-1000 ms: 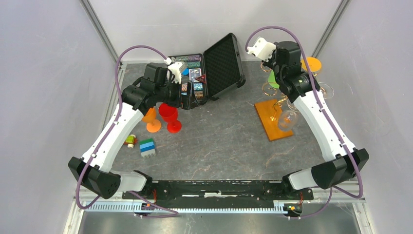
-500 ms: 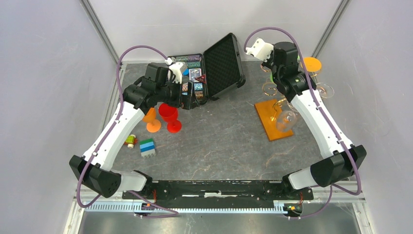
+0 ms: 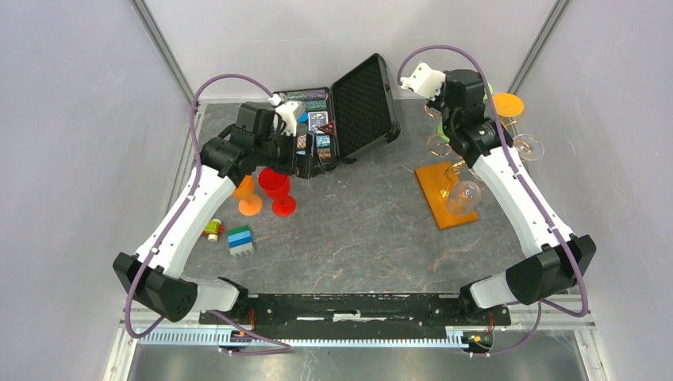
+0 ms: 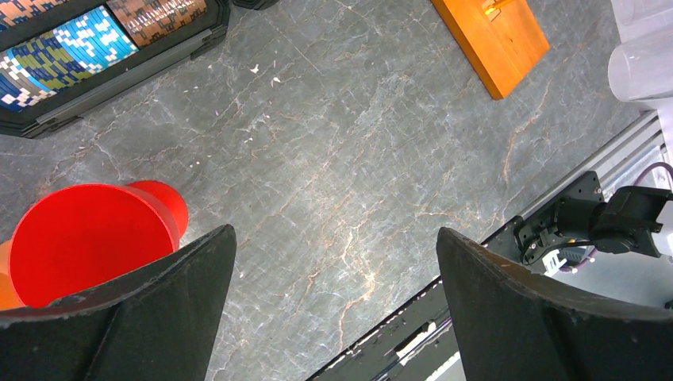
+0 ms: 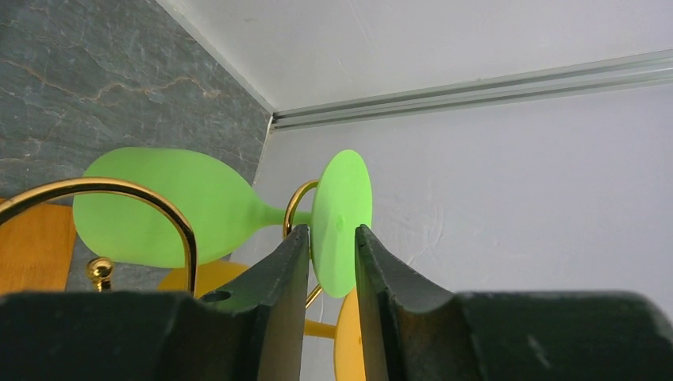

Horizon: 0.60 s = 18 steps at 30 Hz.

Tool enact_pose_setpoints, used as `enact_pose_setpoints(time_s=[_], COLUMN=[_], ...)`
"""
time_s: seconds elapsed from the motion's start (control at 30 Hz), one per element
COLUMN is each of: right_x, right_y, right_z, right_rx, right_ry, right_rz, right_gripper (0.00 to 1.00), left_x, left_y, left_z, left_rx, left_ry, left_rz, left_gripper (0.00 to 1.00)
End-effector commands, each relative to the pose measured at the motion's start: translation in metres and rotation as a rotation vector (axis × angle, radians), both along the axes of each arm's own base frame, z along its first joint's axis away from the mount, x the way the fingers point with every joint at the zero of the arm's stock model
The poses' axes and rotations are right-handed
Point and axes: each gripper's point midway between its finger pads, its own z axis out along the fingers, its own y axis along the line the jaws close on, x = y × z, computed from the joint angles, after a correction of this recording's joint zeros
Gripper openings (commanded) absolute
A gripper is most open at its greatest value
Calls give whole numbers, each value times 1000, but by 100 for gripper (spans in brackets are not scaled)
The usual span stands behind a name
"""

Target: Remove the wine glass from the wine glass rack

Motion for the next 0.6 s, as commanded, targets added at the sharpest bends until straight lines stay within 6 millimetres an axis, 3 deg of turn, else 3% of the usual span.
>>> enact_pose_setpoints(time_s=[0.0,0.3,0.57], right_x=[1,2,6], right_y=[-3,-6,-9], right_z=[2,-4,-10], right_rx=[-17,-53,-78], right_ry=[-18,-17,-22], right_rz=[-20,-33,-58], right_gripper=[33,22,26], left_x=[4,3,2], left_y=[-6,-6,-5], left_z=[11,11,10], left_rx=[-45,-46,-44], left_ry=[-29,-31,-31], left_rz=[-8,-9,-7], left_gripper=[100,100,100])
